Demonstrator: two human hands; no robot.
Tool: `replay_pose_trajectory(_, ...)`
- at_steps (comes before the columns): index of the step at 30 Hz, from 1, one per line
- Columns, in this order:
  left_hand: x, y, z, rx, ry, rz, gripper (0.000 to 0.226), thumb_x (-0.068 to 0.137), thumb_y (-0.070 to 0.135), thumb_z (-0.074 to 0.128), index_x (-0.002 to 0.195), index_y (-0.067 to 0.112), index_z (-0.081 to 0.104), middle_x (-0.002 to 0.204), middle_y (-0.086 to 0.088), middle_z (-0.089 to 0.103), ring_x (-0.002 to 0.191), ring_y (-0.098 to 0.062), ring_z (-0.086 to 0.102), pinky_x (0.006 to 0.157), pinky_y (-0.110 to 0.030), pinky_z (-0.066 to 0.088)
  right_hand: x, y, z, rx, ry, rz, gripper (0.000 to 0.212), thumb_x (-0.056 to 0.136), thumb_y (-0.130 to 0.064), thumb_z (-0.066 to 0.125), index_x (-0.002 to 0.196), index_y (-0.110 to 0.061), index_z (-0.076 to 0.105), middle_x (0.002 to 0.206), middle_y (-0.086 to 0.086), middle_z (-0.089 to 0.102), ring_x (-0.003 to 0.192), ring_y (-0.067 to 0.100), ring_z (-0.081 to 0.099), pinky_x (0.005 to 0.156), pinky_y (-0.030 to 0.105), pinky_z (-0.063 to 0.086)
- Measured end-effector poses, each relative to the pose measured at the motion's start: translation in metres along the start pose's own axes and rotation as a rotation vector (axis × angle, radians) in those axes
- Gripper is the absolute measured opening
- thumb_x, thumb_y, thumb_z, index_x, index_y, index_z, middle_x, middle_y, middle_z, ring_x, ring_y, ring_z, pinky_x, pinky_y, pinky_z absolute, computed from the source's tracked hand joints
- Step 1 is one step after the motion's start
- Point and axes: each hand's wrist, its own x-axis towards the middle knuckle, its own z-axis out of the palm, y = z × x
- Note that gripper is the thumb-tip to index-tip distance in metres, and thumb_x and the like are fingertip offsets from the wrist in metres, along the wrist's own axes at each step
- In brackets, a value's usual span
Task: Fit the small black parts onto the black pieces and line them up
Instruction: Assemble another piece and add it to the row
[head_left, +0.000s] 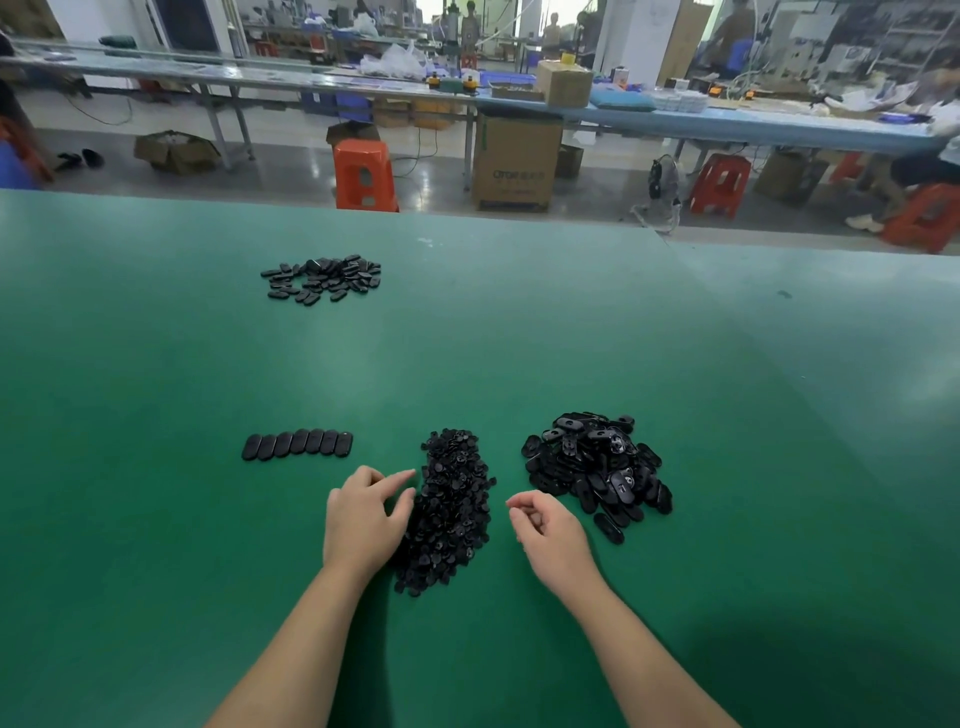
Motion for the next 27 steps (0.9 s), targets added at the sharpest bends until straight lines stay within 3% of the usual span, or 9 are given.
replay_pose_trajectory(2,0.0,0.0,0.001,-0.015,0.018,0.007,0.023,0.094,0.041,0.062,0.113,0.04,0.074,0.086,0.016,0.048,0.081,0.006,0.039,0.082,-0.032,0.037,0.003,0.0,-0.007,-0.04,-0.013,0.006,0.014,0.102,-0.025,0.055,0.107,-0.031,0.067,0.088,-0.011,0.065,0.076,0.004,0.063,0.068,0.02,0.052)
replay_pose_trajectory(5,-0.001,-0.001,0.002,-0.017,0.028,0.01,0.02,0.093,0.04,0.065,0.109,0.039,0.076,0.086,0.016,0.048,0.081,0.009,0.037,0.083,-0.032,0.038,0.006,0.0,-0.02,-0.294,0.052,-0.089,0.024,0.103,-0.024,0.053,0.122,-0.021,0.067,0.109,-0.013,0.061,0.078,-0.005,0.057,0.071,0.009,0.043)
replay_pose_trajectory(9,0.0,-0.001,0.001,0.015,0.02,0.016,0.019,0.092,0.039,0.066,0.109,0.037,0.076,0.086,0.015,0.048,0.077,-0.003,0.041,0.082,-0.031,0.035,0.012,0.004,-0.039,-0.632,0.065,-0.072,0.041,0.105,-0.03,0.048,0.143,-0.017,0.053,0.146,-0.01,0.043,0.068,0.007,0.056,0.067,0.022,0.043)
replay_pose_trajectory(12,0.0,-0.001,0.0,0.029,0.022,0.017,0.019,0.091,0.038,0.067,0.108,0.036,0.076,0.086,0.014,0.049,0.077,-0.006,0.042,0.082,-0.03,0.035,0.014,0.006,-0.045,-0.742,0.006,-0.003,0.048,0.106,-0.032,0.042,0.151,-0.016,0.044,0.159,-0.008,0.031,0.091,0.011,0.065,0.075,0.024,0.047)
replay_pose_trajectory(14,0.0,0.0,0.0,0.021,0.028,0.012,0.019,0.091,0.037,0.066,0.107,0.036,0.076,0.086,0.015,0.05,0.076,-0.004,0.042,0.082,-0.03,0.035,0.013,0.004,-0.044,-0.771,-0.016,-0.015,0.047,0.107,-0.033,0.041,0.15,-0.015,0.045,0.159,-0.008,0.032,0.102,0.012,0.066,0.079,0.023,0.047)
replay_pose_trajectory(19,-0.001,0.001,0.0,0.009,0.03,0.006,0.02,0.093,0.037,0.064,0.107,0.034,0.076,0.087,0.014,0.052,0.076,-0.001,0.04,0.083,-0.03,0.036,0.01,0.001,-0.037,-0.781,-0.019,-0.07,0.041,0.107,-0.032,0.042,0.143,-0.018,0.053,0.151,-0.011,0.043,0.102,0.01,0.064,0.08,0.021,0.045)
replay_pose_trajectory(24,-0.002,0.002,-0.001,-0.009,0.038,0.006,0.019,0.093,0.038,0.063,0.106,0.035,0.076,0.087,0.015,0.051,0.077,0.006,0.04,0.083,-0.03,0.036,0.01,0.001,-0.034,-0.791,-0.001,-0.116,0.033,0.104,-0.035,0.049,0.131,-0.021,0.062,0.137,-0.011,0.05,0.076,0.006,0.051,0.067,0.019,0.037)
replay_pose_trajectory(27,-0.001,0.001,0.0,0.002,0.03,0.007,0.02,0.093,0.039,0.061,0.107,0.035,0.076,0.088,0.015,0.051,0.079,-0.002,0.045,0.084,-0.029,0.035,0.011,0.001,-0.033,-0.801,0.006,-0.132,0.027,0.101,-0.037,0.054,0.121,-0.023,0.065,0.132,-0.011,0.051,0.073,0.006,0.045,0.065,0.021,0.035)
